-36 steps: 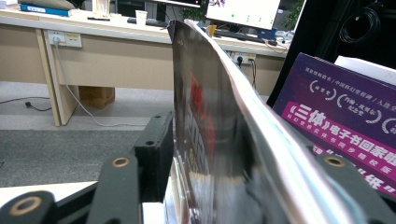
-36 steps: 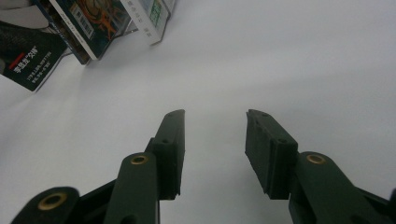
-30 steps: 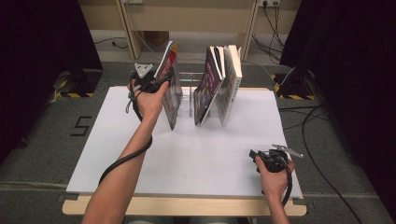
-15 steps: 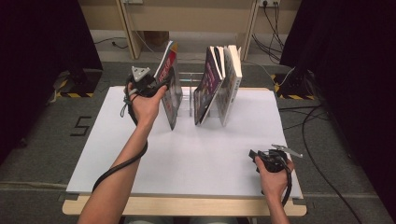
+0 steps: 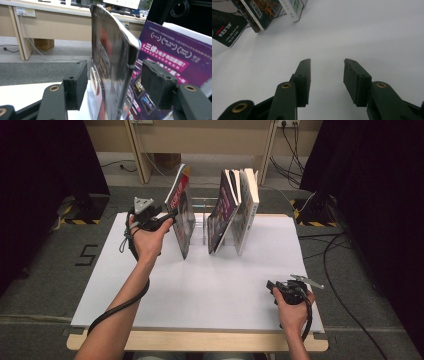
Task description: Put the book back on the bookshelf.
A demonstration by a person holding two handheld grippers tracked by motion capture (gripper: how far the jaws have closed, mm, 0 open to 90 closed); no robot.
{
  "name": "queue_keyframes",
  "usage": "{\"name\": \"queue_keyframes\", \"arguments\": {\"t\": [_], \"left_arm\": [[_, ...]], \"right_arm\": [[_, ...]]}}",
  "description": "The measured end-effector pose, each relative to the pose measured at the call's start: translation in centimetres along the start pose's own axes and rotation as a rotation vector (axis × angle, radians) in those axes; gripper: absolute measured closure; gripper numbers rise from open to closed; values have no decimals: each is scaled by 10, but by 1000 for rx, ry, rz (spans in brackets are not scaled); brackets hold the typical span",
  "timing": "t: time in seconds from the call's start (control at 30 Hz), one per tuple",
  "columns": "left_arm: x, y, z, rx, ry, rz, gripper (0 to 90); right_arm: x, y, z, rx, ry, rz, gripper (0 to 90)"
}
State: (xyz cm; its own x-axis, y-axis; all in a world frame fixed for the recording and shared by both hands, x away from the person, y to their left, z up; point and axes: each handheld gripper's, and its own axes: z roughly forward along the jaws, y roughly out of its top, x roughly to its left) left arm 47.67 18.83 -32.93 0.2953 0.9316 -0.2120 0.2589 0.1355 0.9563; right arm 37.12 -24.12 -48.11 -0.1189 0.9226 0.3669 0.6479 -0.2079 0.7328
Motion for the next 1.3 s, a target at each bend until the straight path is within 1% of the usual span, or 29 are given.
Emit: {"name": "queue_keyframes", "arguments": {"t": [0.1, 0.27, 0.3, 0.37, 0.53, 0.7, 0.83, 1.07, 1.13, 1.2, 1.27, 1.3], "left_arm": [[0, -3, -3, 9, -24, -7, 372], [3, -4, -13, 12, -22, 9, 372], [3, -4, -13, 12, -22, 8, 372], [5, -6, -16, 14, -21, 5, 372], [5, -10, -20, 25, -31, -3, 373], [4, -13, -25, 31, -38, 6, 372], [6, -17, -29, 47, -40, 0, 370], [8, -25, -35, 56, -41, 1, 370], [8, -27, -37, 50, -42, 2, 371], [9, -30, -40, 41, -38, 6, 376], [10, -32, -42, 44, -38, 6, 376], [11, -34, -44, 49, -41, 5, 375]], "right_arm": [[0, 0, -1, 0, -1, 0, 583], [0, 2, -3, -10, -4, 4, 582], [-1, 2, -3, -12, -7, -7, 582], [0, 2, -3, -9, -4, 6, 582], [0, 2, -2, -6, 1, 3, 580], [1, 2, -2, -5, -2, 4, 580], [1, 2, -2, -6, -2, -1, 580], [2, 1, -2, -4, -2, -5, 580], [2, 2, -2, -5, -2, 1, 580], [2, 2, -3, -10, -3, -8, 580], [2, 2, -3, -12, -4, -6, 580], [1, 2, -3, -11, -6, -12, 580]]}}
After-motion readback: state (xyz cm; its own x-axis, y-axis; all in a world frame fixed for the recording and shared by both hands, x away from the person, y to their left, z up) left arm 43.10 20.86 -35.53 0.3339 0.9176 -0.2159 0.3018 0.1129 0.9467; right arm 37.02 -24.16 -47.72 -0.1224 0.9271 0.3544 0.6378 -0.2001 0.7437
